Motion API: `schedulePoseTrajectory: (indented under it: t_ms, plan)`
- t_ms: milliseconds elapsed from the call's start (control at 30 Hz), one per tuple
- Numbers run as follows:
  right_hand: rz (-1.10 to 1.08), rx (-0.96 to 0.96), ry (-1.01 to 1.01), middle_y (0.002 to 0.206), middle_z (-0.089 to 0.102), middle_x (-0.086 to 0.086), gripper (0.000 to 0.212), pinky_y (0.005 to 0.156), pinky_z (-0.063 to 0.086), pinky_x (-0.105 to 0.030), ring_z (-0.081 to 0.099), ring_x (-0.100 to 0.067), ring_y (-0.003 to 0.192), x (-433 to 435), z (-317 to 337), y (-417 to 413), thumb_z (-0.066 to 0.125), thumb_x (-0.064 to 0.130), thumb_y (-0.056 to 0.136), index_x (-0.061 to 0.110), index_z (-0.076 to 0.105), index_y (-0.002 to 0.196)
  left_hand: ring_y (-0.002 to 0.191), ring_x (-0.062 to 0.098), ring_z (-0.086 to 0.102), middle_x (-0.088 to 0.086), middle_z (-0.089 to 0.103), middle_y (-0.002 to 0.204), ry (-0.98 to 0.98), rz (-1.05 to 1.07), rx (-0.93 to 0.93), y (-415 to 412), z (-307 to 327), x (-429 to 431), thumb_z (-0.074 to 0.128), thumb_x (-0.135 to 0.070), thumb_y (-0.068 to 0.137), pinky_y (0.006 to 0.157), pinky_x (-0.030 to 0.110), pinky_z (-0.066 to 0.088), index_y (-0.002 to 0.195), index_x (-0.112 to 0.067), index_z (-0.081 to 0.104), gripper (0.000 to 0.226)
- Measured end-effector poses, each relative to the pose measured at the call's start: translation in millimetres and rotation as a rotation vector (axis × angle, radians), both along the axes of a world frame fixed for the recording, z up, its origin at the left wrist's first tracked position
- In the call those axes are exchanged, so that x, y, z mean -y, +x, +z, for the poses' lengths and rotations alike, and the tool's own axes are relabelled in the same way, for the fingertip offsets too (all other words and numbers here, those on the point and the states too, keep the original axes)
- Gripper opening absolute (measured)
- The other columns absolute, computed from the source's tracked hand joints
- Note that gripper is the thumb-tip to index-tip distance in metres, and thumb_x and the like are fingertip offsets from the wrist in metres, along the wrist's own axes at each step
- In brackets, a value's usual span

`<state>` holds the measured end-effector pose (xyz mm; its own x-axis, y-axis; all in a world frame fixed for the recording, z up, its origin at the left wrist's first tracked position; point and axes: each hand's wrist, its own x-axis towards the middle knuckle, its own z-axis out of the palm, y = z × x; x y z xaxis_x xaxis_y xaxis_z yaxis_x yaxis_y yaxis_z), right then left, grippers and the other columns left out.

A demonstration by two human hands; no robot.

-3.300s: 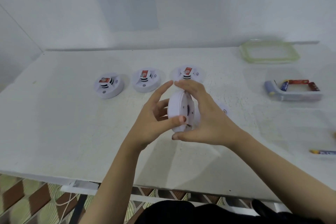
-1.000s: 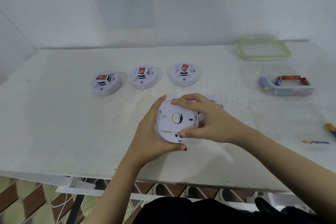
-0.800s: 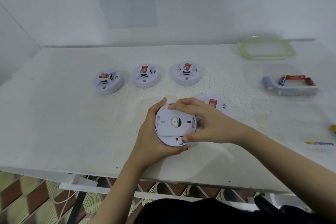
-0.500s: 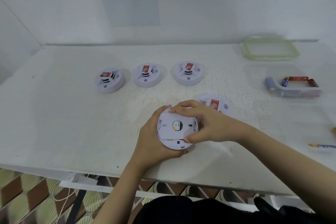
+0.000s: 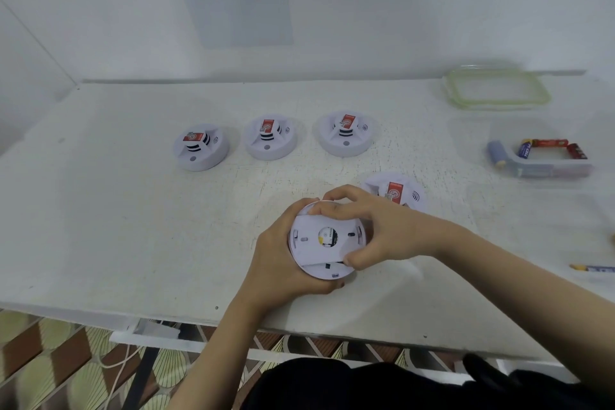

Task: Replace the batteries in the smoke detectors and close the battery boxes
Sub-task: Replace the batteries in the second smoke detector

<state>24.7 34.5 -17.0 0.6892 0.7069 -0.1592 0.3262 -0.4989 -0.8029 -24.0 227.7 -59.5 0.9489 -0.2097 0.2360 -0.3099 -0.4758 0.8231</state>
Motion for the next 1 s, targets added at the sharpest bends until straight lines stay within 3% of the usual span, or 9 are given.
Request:
schedulePoseTrajectory:
  t_ms: [133, 267, 467, 567, 633, 733, 867, 933, 1000]
  plan:
    - [-0.001, 0.06, -0.063, 0.126, 0.033, 0.02, 0.072, 0.096, 0.041, -0.021, 0.035, 0.0, 0.116, 3, 4, 1, 0.074, 0.02, 0.076, 0.049, 0.04, 0.132, 0.105, -0.005, 0.059, -0.027, 0.057, 0.118, -0.003, 0.004, 0.008, 2, -1, -2, 0.092, -0.032, 0.048, 0.079, 0.004, 0.044, 0.124, -0.042, 0.045, 0.089]
    - [-0.023, 0.213, -0.101, 0.139, 0.033, 0.013, 0.073, 0.102, 0.033, -0.023, 0.032, -0.003, 0.128, 5, 9, 0, 0.079, 0.035, 0.071, 0.045, 0.043, 0.134, 0.108, -0.003, 0.059, -0.024, 0.058, 0.119, 0.008, 0.002, 0.034, 4, -5, -2, 0.096, -0.019, 0.049, 0.081, 0.005, 0.044, 0.127, -0.038, 0.045, 0.094]
    - [-0.092, 0.384, -0.052, 0.144, 0.034, 0.013, 0.067, 0.106, 0.032, -0.025, 0.029, 0.001, 0.132, 4, 10, -13, 0.074, 0.032, 0.071, 0.029, 0.046, 0.132, 0.115, -0.015, 0.049, -0.038, 0.049, 0.124, 0.027, 0.007, 0.022, 5, -11, -5, 0.095, -0.03, 0.051, 0.089, 0.001, 0.037, 0.13, -0.038, 0.038, 0.098]
    - [-0.161, 0.417, 0.03, 0.144, 0.034, 0.011, 0.065, 0.106, 0.028, -0.021, 0.026, -0.001, 0.135, 5, 6, -20, 0.073, 0.035, 0.068, 0.026, 0.049, 0.128, 0.115, -0.02, 0.045, -0.035, 0.047, 0.123, 0.037, 0.059, 0.04, 6, -9, -16, 0.091, -0.042, 0.051, 0.092, -0.002, 0.033, 0.128, -0.044, 0.036, 0.094]
    - [-0.156, 0.479, -0.001, 0.148, 0.028, 0.01, 0.065, 0.107, 0.02, -0.017, 0.019, -0.002, 0.138, 7, 1, -26, 0.074, 0.035, 0.068, 0.025, 0.051, 0.127, 0.112, -0.022, 0.045, -0.042, 0.045, 0.12, -0.006, 0.137, 0.041, 7, -6, -27, 0.087, -0.049, 0.051, 0.089, -0.004, 0.032, 0.126, -0.049, 0.036, 0.09]
    - [-0.112, 0.531, -0.102, 0.155, 0.014, 0.008, 0.064, 0.109, -0.001, -0.012, 0.001, -0.002, 0.141, 8, -13, -35, 0.074, 0.037, 0.069, 0.025, 0.053, 0.128, 0.113, -0.025, 0.042, -0.049, 0.041, 0.121, -0.043, 0.225, 0.078, 12, -3, -44, 0.079, -0.066, 0.049, 0.09, -0.006, 0.03, 0.131, -0.04, 0.036, 0.096]
    - [-0.046, 0.544, -0.25, 0.156, -0.011, 0.012, 0.062, 0.102, -0.022, -0.011, -0.026, -0.001, 0.138, 8, -23, -38, 0.067, 0.043, 0.076, 0.03, 0.049, 0.134, 0.114, -0.019, 0.046, -0.045, 0.046, 0.118, -0.1, 0.261, 0.131, 15, 3, -51, 0.081, -0.053, 0.044, 0.09, -0.001, 0.036, 0.124, -0.044, 0.035, 0.093]
    - [-0.035, 0.519, -0.266, 0.155, -0.014, 0.012, 0.061, 0.103, -0.021, -0.013, -0.027, -0.001, 0.138, 9, -23, -37, 0.063, 0.045, 0.08, 0.033, 0.045, 0.137, 0.115, -0.015, 0.048, -0.042, 0.048, 0.118, -0.135, 0.249, 0.136, 16, 4, -45, 0.084, -0.052, 0.042, 0.092, 0.003, 0.038, 0.124, -0.042, 0.037, 0.096]
    - [-0.093, 0.483, -0.134, 0.158, -0.002, 0.011, 0.058, 0.109, -0.009, -0.016, -0.014, -0.001, 0.142, 10, -19, -37, 0.058, 0.047, 0.084, 0.036, 0.041, 0.138, 0.118, -0.009, 0.05, -0.039, 0.049, 0.12, -0.173, 0.224, 0.133, 16, 6, -36, 0.086, -0.056, 0.04, 0.095, 0.008, 0.041, 0.126, -0.04, 0.038, 0.1]
